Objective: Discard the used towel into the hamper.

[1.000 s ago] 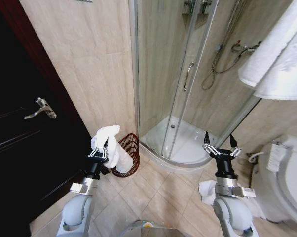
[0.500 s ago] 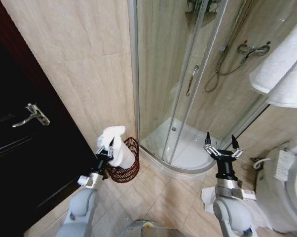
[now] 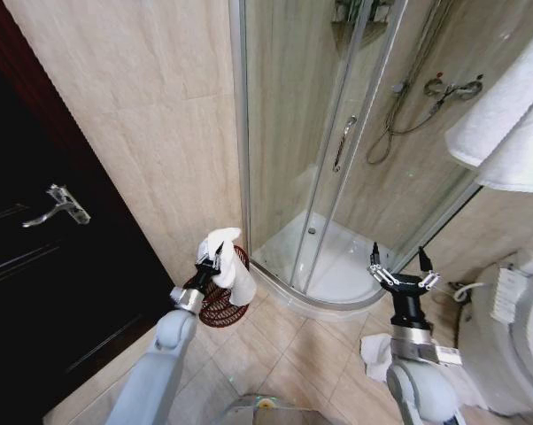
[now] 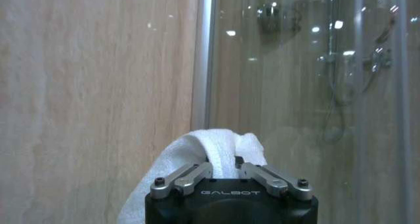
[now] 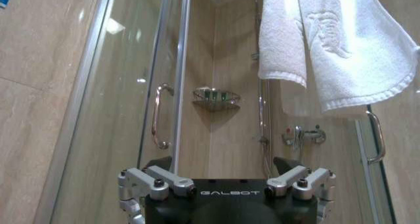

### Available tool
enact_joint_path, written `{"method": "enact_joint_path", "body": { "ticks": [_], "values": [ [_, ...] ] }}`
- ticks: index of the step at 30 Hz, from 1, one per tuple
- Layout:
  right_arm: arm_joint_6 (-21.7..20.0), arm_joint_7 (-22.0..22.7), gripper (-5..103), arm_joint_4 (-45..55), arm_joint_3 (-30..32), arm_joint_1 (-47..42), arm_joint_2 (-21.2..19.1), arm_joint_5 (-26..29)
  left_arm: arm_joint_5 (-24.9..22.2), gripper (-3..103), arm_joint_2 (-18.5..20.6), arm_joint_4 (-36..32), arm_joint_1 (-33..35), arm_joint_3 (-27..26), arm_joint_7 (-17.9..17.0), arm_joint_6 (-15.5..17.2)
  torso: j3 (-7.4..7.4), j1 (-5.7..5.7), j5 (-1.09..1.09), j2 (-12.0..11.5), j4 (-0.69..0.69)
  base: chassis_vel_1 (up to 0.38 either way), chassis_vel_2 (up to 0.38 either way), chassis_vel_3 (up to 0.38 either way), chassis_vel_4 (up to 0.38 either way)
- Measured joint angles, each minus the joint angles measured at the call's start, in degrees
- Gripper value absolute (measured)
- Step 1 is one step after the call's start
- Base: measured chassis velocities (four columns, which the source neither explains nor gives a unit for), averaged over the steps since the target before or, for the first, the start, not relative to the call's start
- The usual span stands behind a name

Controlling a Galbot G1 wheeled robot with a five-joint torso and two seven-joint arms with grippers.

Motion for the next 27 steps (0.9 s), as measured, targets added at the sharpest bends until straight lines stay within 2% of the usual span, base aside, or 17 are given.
{"method": "enact_joint_path", "body": {
  "ticks": [4, 9, 11, 14, 16, 18, 19, 22, 27],
  "values": [
    [0.7, 0.0, 100, -0.2, -0.1, 0.5, 1.4, -0.6, 0.7, 6, 0.9, 4.6, -6.4, 1.8, -2.8, -0.4, 0.0, 0.01, 0.0, 0.0, -0.02, 0.0, 0.0, 0.0, 0.0],
    [1.3, -0.1, 100, 0.3, 0.0, 0.5, 2.5, -0.6, -1.6, 6, 2.3, 3.4, -7.9, 0.5, -5.2, 0.1, 0.0, 0.01, -0.01, 0.0, 0.0, 0.0, 0.0, 0.0, 0.0],
    [1.6, -0.2, 100, 0.3, 0.0, 0.5, 2.8, -0.6, -2.4, 6, 3.1, 2.5, -7.7, 0.0, -5.7, 0.4, 0.0, 0.01, 0.0, 0.0, 0.0, 0.0, 0.0, 0.0, 0.0],
    [3.0, -1.2, 100, 0.2, -0.2, 0.8, 4.4, -0.5, -5.1, 6, 7.4, -0.9, -5.8, -2.0, -7.8, 1.1, 0.0, 0.01, -0.01, 0.0, 0.01, 0.0, 0.0, 0.0, 0.0],
    [3.3, -1.4, 100, 0.2, -0.3, 0.8, 4.8, -0.4, -5.4, 6, 8.1, -1.3, -5.4, -2.2, -8.1, 1.1, 0.0, 0.01, -0.01, 0.0, 0.01, 0.0, 0.0, 0.0, 0.0],
    [4.7, -1.9, 100, 0.0, -0.4, 0.6, 6.2, 0.1, -6.1, 6, 12.1, -2.9, -3.1, -3.9, -8.5, 1.1, -0.01, 0.0, -0.01, 0.0, 0.01, 0.0, 0.0, 0.0, 0.0],
    [4.7, -1.9, 100, 0.0, -0.4, 0.6, 6.2, 0.1, -6.1, 6, 12.1, -2.9, -3.1, -3.9, -8.5, 1.1, -0.01, 0.0, -0.01, 0.0, 0.01, 0.0, 0.0, 0.0, 0.0],
    [6.8, -2.4, 100, -1.0, -0.2, -0.2, 7.1, 1.0, -6.8, 6, 16.7, -3.5, 0.1, -4.9, -7.8, 1.1, -0.01, 0.0, 0.0, 0.0, 0.02, 0.0, 0.0, 0.0, 0.0],
    [8.6, -2.7, 100, -1.5, -0.3, -1.5, 7.7, 1.4, -6.8, 6, 17.6, 0.0, 1.1, -2.5, -7.0, -0.1, -0.01, 0.0, -0.01, 0.0, 0.0, 0.0, 0.0, 0.0, 0.0]
  ]
}}
